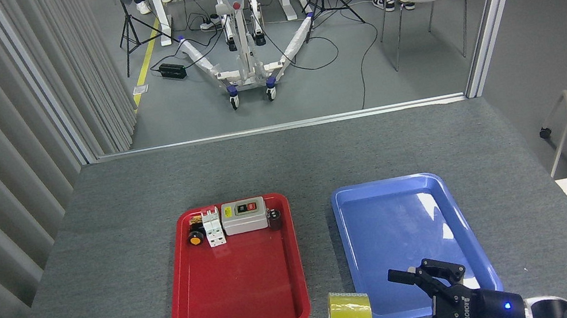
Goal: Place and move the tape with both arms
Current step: 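Move the right gripper to the tape held by the left gripper, then grasp the tape with the right gripper and release the left gripper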
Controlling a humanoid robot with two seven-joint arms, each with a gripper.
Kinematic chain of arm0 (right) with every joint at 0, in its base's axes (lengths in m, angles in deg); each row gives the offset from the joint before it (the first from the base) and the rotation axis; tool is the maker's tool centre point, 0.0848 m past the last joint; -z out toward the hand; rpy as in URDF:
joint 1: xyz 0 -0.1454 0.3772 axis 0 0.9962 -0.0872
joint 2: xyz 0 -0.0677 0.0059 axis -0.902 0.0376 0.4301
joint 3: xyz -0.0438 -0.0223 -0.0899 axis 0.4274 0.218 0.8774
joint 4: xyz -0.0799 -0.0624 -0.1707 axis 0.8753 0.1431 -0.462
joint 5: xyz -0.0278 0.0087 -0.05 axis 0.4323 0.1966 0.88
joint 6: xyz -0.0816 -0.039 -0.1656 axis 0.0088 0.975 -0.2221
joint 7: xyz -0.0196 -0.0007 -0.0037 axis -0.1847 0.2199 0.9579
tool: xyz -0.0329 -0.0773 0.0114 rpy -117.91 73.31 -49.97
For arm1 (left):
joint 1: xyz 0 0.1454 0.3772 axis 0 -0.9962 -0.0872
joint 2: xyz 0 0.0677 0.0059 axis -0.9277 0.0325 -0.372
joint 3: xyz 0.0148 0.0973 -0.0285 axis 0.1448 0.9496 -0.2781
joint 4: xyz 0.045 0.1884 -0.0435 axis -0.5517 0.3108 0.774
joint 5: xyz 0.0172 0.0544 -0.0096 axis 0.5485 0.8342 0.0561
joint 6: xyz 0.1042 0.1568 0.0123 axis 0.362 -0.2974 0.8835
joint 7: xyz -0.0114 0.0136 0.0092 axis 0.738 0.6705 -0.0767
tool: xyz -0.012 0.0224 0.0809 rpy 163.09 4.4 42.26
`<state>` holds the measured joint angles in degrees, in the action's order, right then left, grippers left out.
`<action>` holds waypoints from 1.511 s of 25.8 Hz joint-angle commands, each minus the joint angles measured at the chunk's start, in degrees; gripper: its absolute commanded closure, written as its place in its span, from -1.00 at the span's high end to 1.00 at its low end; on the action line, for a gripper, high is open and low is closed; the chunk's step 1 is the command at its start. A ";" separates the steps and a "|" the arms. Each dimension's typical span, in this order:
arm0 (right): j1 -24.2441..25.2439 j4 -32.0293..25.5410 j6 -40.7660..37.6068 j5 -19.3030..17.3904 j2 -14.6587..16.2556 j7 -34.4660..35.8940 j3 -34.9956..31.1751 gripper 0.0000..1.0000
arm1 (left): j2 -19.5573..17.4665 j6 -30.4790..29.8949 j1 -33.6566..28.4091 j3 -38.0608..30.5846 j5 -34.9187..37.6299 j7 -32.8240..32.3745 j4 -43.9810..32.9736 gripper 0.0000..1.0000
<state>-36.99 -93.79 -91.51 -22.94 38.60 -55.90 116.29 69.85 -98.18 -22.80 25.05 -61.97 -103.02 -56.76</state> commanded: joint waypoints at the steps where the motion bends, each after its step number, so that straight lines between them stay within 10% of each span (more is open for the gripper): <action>1: -2.29 -0.02 -1.52 0.23 -1.07 -0.36 0.86 0.72 | -0.21 -0.22 -0.01 -0.09 -0.05 -0.02 0.00 -0.83; 14: -2.91 2.88 -3.19 -0.30 -8.72 -4.06 1.13 0.67 | -0.56 -0.22 -0.01 -0.18 -0.05 0.07 0.35 -0.83; 18: -3.00 3.58 -3.28 -0.12 -9.51 -4.14 1.13 0.25 | -0.56 -0.22 -0.01 -0.18 -0.05 0.07 0.35 -0.83; 39: -4.31 5.07 -3.89 0.32 -10.91 -4.14 1.21 -0.47 | -0.48 -0.13 0.26 -1.32 -0.05 0.15 0.70 -0.83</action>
<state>-41.30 -88.66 -95.64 -22.63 27.59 -60.23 117.53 69.38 -98.33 -22.57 24.35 -62.03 -102.91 -56.13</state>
